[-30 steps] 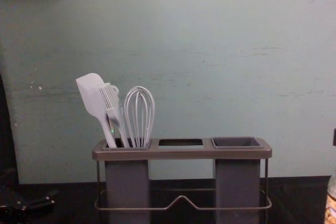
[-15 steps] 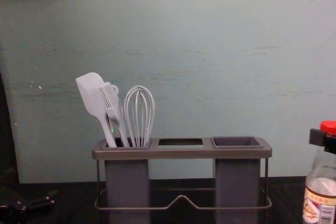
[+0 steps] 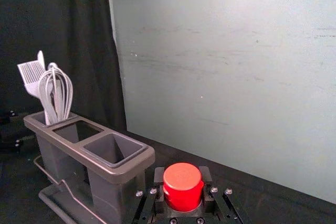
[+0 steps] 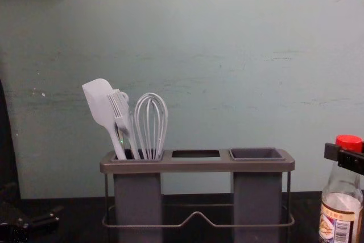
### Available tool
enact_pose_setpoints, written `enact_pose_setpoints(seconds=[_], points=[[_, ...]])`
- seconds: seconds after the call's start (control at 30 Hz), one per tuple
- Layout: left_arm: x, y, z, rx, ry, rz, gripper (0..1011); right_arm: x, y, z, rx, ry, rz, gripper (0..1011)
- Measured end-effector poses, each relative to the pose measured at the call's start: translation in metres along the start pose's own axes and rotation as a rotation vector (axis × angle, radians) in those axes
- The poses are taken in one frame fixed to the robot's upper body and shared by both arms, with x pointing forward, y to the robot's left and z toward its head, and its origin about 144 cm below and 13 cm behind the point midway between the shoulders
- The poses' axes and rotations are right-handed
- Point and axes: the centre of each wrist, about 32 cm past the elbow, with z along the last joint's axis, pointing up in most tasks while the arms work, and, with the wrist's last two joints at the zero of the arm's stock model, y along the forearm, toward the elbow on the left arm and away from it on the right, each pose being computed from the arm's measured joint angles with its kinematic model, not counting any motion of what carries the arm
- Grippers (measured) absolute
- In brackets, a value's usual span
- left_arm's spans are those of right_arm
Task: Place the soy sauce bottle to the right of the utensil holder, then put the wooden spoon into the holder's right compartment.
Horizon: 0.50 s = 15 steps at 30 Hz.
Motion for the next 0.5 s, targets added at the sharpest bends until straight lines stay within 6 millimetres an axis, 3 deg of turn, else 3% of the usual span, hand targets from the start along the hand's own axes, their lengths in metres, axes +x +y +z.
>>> enact_pose_setpoints(seconds=[0.5], points=[[0.0, 0.0, 0.0, 0.0, 0.0, 0.0, 1005, 0.003, 0.011, -0.008, -0.015, 0.007, -0.001, 392]])
